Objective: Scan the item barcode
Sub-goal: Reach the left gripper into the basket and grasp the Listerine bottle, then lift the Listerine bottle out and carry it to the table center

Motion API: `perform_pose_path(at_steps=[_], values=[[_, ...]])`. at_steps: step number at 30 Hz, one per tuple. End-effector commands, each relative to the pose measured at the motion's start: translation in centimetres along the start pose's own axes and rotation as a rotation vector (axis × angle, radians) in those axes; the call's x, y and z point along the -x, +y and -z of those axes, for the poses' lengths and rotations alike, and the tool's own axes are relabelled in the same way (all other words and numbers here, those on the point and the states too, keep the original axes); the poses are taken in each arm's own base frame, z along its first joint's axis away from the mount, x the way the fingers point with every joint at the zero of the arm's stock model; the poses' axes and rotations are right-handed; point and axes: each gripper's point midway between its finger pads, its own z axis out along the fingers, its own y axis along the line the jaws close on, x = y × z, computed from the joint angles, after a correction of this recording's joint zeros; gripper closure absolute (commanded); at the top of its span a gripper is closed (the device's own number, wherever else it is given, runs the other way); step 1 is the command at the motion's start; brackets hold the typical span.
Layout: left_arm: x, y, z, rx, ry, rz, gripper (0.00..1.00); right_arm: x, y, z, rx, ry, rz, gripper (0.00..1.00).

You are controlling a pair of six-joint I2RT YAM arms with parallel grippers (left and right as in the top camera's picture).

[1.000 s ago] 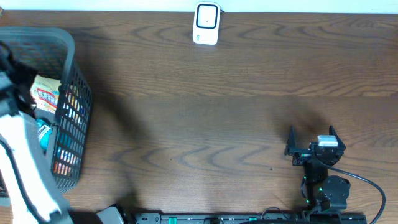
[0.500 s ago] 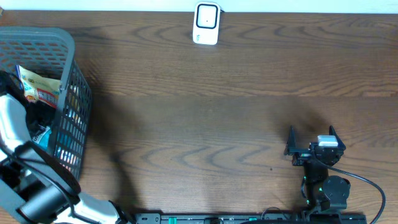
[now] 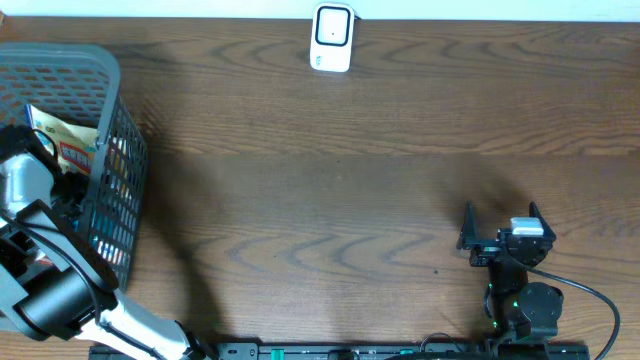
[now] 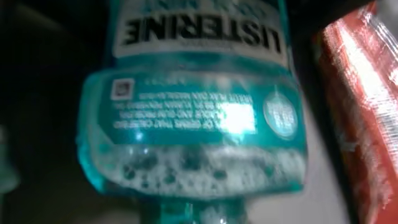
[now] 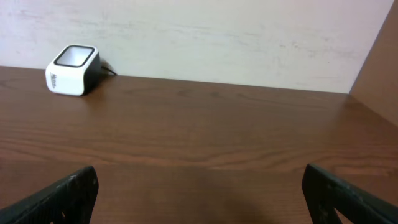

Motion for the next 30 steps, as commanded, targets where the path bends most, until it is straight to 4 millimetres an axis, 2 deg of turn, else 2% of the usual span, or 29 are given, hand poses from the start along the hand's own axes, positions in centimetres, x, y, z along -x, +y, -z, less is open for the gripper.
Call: perform_pose_path(at_steps=[1,2,9,14,18,20,24,25,30], values=[[-3.0,0.6,-3.9,0.037,0.104,-0.023,0.38,0.0,0.1,0.0,0.005,-0.001,0.012,0.01],[-3.1,0.6,-4.0,0.036,0.101,-0.022,0.42,0.0,0.1,0.0,0.005,-0.001,0.013,0.01],[-2.5,0.4,-3.6,0.027,0.078,-0.019,0.53,0.0,0.1,0.0,0.005,-0.001,0.013,0.01],[-0.5,0.2,-0.1,-0.011,-0.014,-0.003,0.54,0.0,0.1,0.0,0.005,-0.001,0.012,0.01],[1.6,0.2,5.5,-0.079,-0.179,0.024,0.55,0.0,0.1,0.0,0.005,-0.001,0.012,0.01],[2.2,0.4,7.6,-0.104,-0.238,0.034,0.55,0.0,0.1,0.0,0.005,-0.001,0.012,0.01],[3.2,0.9,13.3,-0.172,-0.400,0.064,0.54,0.0,0.1,0.0,0.005,-0.001,0.012,0.01],[3.4,1.4,16.5,-0.216,-0.484,0.112,0.55,0.0,0.1,0.0,0.005,-0.001,0.012,0.01],[3.7,2.4,23.6,-0.354,-0.682,0.263,0.54,0.0,0.1,0.0,0.005,-0.001,0.012,0.01]])
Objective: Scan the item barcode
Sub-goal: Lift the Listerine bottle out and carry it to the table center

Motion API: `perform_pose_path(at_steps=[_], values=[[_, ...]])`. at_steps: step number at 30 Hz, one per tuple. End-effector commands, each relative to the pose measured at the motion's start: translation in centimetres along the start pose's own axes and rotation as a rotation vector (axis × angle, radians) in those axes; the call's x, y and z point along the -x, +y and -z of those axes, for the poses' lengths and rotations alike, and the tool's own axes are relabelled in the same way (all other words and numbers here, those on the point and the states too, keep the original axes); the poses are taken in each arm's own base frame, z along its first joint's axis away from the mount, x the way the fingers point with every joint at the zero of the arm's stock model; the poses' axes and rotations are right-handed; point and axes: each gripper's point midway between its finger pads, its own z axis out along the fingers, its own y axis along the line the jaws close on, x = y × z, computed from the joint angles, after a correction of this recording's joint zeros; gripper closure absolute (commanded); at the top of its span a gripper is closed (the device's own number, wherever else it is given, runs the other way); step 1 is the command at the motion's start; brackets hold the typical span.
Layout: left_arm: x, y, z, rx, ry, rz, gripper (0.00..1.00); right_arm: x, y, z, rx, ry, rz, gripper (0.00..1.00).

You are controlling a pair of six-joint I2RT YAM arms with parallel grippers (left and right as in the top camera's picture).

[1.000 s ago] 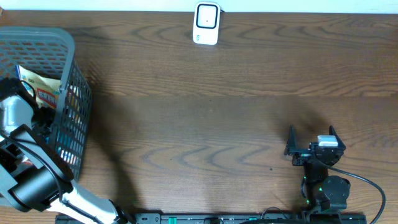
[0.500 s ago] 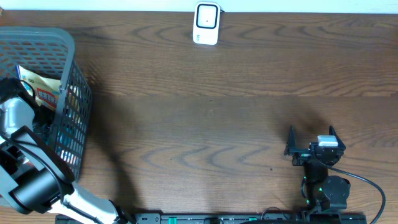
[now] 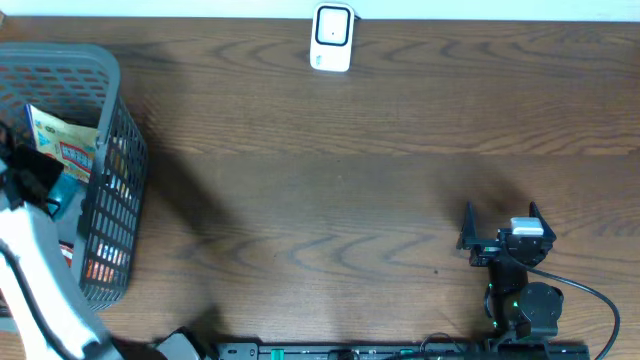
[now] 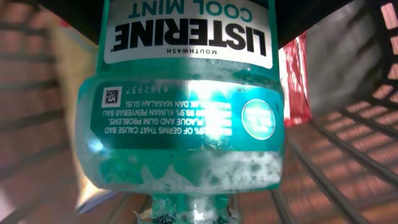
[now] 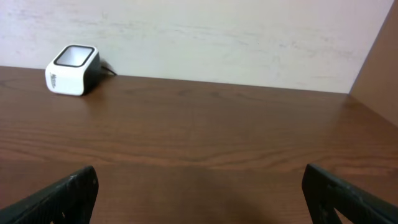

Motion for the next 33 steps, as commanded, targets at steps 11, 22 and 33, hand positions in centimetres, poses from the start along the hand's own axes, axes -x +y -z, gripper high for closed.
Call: perform_pose_path(at_steps=[11,22,33], values=[[1.5,-10.2,19.5,-0.793,-0.149,0.157,0.55,0.0,0.1,0.0,0.004,0.000,0.013,0.01],[-9.9,-19.0,24.6,-1.076,0.087,-0.272,0.55,0.0,0.1,0.0,0.005,0.000,0.013,0.01],[-22.5,-23.8,17.9,-0.839,0.317,-0.578,0.55,0.0,0.1,0.0,0.005,0.000,0.013,0.01]])
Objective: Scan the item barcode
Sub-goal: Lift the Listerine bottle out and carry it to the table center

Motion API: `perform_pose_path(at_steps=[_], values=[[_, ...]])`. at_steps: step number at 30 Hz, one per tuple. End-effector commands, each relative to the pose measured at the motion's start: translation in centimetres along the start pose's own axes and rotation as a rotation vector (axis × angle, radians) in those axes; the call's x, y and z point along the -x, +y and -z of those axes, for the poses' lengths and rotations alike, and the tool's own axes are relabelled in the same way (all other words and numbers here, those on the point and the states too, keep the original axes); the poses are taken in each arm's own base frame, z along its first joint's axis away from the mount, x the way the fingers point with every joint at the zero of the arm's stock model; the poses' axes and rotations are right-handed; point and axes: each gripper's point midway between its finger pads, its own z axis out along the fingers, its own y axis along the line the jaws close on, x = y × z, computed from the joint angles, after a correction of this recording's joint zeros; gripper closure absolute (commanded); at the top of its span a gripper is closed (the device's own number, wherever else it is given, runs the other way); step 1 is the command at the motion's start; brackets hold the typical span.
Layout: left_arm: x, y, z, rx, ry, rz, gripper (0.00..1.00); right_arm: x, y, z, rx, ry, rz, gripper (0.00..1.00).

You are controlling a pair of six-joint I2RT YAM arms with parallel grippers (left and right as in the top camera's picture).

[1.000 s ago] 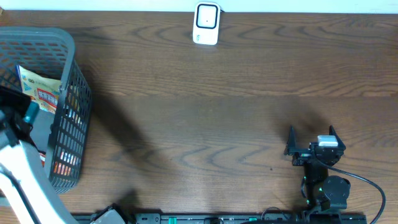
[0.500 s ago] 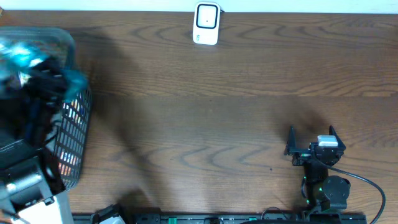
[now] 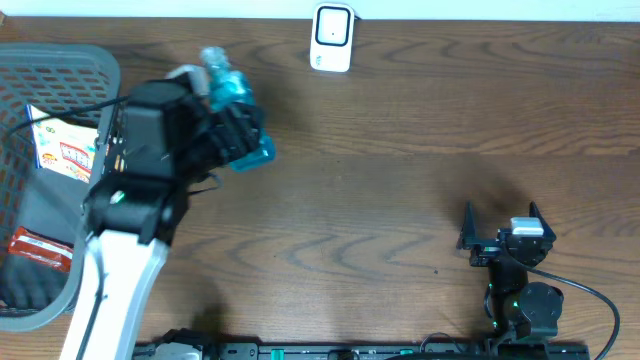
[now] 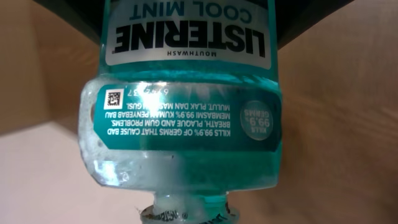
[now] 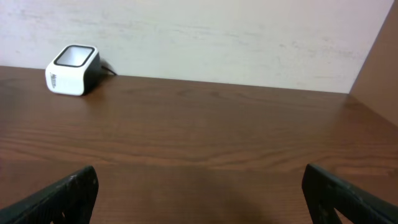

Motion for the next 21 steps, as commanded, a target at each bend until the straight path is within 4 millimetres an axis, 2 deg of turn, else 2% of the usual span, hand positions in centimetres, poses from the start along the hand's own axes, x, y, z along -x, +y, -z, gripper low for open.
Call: perform_pose_path(at_steps=[1,4,9,21], values=[[-0.8,0.2,-2.8,0.077,0.029,-0.067,0.54,0.0,0.1,0.0,0.005,0.000,0.012,0.01],[-3.0,1.1,-6.4,0.141,0.122,-0.084,0.54,0.0,0.1,0.0,0.005,0.000,0.012,0.01],[-6.1,2.8,-10.4,0.206,0.245,-0.092,0.54,0.0,0.1,0.0,0.005,0.000,0.012,0.01],[-11.1,6.6,-16.4,0.311,0.416,-0.087,0.54,0.0,0.1,0.0,0.005,0.000,0.012,0.01]])
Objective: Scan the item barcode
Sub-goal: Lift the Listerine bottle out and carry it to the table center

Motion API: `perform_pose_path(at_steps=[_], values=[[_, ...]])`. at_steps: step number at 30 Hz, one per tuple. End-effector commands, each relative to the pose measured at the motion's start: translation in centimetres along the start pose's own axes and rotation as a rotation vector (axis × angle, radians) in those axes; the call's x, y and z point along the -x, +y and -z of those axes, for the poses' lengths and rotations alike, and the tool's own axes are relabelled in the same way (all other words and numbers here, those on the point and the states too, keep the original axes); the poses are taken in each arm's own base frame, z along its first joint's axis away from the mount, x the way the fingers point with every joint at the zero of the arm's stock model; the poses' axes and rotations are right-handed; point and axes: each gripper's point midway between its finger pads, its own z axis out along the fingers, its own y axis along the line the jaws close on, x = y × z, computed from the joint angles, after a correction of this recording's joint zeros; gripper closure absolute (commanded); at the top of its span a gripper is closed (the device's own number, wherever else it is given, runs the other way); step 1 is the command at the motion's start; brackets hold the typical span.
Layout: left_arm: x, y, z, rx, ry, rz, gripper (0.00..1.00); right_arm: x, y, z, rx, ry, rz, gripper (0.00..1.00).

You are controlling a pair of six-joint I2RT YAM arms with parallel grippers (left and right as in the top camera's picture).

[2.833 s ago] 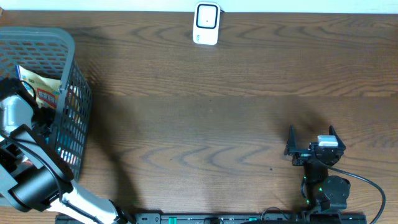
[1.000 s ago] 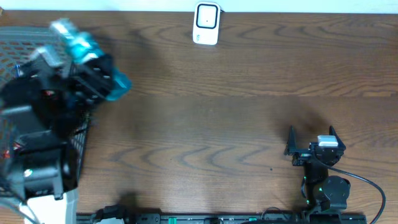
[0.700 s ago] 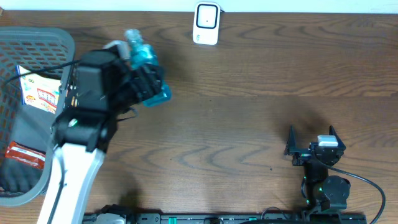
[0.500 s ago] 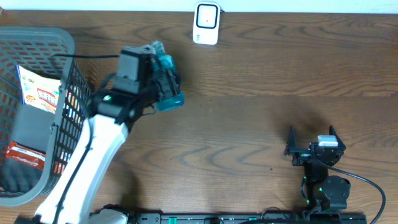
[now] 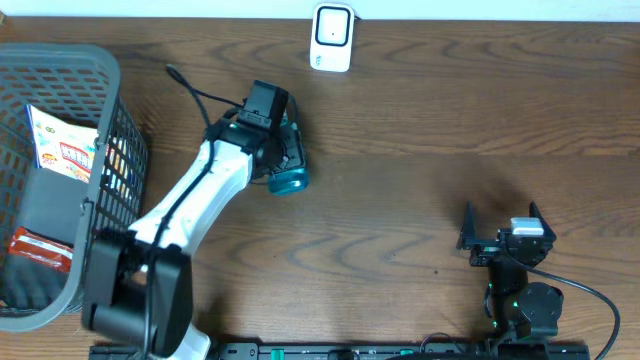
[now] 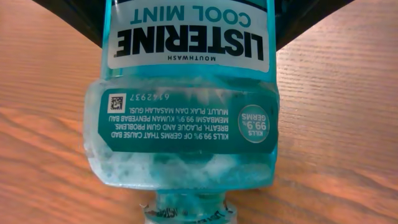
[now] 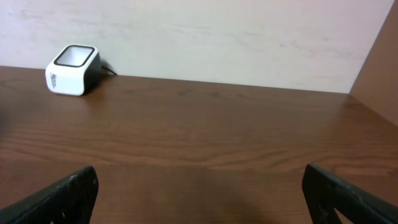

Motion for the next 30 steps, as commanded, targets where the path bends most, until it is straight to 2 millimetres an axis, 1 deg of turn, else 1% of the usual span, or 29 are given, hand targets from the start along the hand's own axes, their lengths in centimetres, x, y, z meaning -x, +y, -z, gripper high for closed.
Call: perform_pose_path(at_steps=[1,2,4,6,8,12,13,20,28,29,30], values=[[0.2,-0.3,-1.5,0.015,0.008,-0.020,0.55,0.0,0.1,0.0,0.005,-0.001,0.013,0.01],[-0.6,-0.4,-2.6,0.027,0.038,-0.033,0.55,0.0,0.1,0.0,0.005,-0.001,0.012,0.01],[-1.6,-1.0,-3.6,0.033,0.063,-0.055,0.54,0.0,0.1,0.0,0.004,-0.001,0.012,0.01],[-2.6,-2.0,-4.6,0.029,0.079,-0.088,0.55,0.0,0.1,0.0,0.005,-0.001,0.012,0.01],[-3.9,-3.5,-5.6,0.018,0.093,-0.136,0.55,0.0,0.1,0.0,0.005,-0.001,0.012,0.01],[-6.6,-5.5,-6.6,0.013,0.131,-0.212,0.55,0.0,0.1,0.0,0.005,-0.001,0.012,0.01],[-7.7,-6.1,-7.0,0.015,0.146,-0.241,0.54,0.0,0.1,0.0,0.005,-0.001,0.012,0.01],[-10.1,-5.8,-7.6,0.097,0.134,-0.316,0.54,0.0,0.1,0.0,0.005,-0.001,0.012,0.01],[-11.8,-4.1,-8.3,0.133,0.169,-0.321,0.53,0.0,0.1,0.0,0.005,-0.001,0.012,0.01],[-12.0,-3.9,-8.4,0.132,0.168,-0.320,0.51,0.0,0.1,0.0,0.005,-0.001,0.012,0.01],[-12.0,-3.8,-8.6,0.131,0.166,-0.320,0.47,0.0,0.1,0.0,0.004,-0.001,0.012,0.01]])
